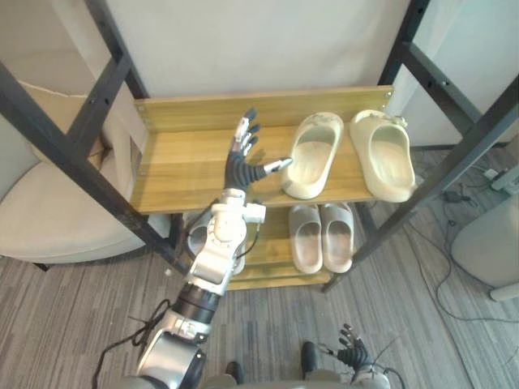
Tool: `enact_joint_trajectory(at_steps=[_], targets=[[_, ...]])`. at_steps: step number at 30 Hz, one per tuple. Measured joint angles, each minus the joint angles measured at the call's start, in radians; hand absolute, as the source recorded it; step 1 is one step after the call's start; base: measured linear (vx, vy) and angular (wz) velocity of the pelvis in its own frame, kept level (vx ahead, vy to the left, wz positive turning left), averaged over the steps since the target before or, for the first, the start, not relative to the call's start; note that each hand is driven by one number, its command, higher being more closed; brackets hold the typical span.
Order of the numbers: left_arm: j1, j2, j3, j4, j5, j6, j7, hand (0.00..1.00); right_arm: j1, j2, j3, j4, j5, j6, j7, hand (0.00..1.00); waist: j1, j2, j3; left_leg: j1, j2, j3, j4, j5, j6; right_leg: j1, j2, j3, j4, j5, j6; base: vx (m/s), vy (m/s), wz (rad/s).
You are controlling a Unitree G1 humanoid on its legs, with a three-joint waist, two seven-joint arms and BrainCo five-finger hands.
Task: Organize the slippers on the shoe rack
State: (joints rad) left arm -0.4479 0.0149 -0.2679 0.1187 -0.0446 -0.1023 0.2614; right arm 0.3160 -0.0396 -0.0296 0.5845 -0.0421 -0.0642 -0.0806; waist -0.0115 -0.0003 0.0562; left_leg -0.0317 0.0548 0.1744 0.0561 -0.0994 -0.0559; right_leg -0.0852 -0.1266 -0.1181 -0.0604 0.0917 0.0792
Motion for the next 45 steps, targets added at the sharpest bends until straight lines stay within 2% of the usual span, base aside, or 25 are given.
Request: enact_joint_trajectory(at_steps=[13,33,38,45], targets=[[0.017,-0.061,-0.102,0.103,-0.042,0.0,-0.033,0.0,-0.009,0.0,-0.001,0.023,0.0,0.007,-0.001,0.0,-0.001,-0.013,-0.015,0.011,0.001,-0.007,-0.01,0.007,-0.003,0.018,0.003,-0.017,-0.014,0.006,-0.002,-0.01,-0.006,0.01],[-0.019,-0.066,-0.111,0.191,-0.043,-0.03,-0.032,0.0,-0.064,0.003,-0.005,0.038,0.002,0.008,-0.009,0.0,-0.006,-0.028,-0.015,0.051,0.001,-0.01,-0.074,0.034,-0.009,0.036,0.008,-0.034,-0.036,0.013,-0.005,-0.01,-0.006,0.01],[-0.059,-0.073,-0.161,0.236,-0.046,-0.039,-0.029,0.0,-0.064,0.006,-0.002,0.038,0.003,0.008,-0.014,0.0,-0.006,-0.042,-0.011,0.048,0.0,-0.015,-0.073,0.04,-0.008,0.036,0.003,-0.035,-0.029,0.013,-0.005,0.0,0.0,0.01],[-0.103,-0.146,-0.27,0.291,-0.073,-0.037,-0.024,0.0,-0.059,0.01,0.002,0.037,0.003,0.008,-0.017,0.0,-0.005,-0.052,-0.01,0.036,-0.002,-0.006,-0.07,0.04,-0.007,0.023,0.001,-0.024,-0.028,0.014,-0.004,-0.01,-0.003,-0.02]])
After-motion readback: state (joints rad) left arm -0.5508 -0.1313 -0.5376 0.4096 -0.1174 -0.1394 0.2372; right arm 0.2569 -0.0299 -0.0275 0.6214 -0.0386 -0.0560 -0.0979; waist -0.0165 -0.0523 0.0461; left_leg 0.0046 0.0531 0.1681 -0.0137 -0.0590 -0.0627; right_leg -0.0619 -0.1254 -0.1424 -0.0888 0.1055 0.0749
